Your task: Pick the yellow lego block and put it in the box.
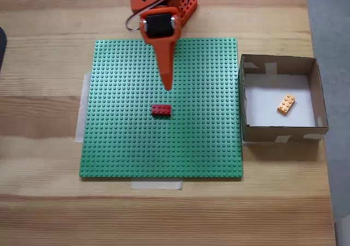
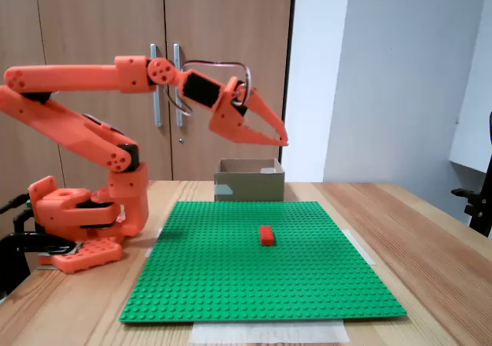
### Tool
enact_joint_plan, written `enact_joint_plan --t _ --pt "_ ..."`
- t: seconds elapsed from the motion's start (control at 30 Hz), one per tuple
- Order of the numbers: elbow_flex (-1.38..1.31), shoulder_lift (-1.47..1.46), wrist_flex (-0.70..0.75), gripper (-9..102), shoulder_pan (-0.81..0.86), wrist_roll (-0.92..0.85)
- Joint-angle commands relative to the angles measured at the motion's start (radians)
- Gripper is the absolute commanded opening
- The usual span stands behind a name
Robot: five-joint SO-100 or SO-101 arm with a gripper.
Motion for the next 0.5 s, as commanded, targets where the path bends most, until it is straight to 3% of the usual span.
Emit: enact_joint_plan --t 0.0,0.47 --pt "0.072 0.112 -0.012 -1 0.041 0.0" --pt "0.382 0.474 0.141 -1 0.112 -0.049"
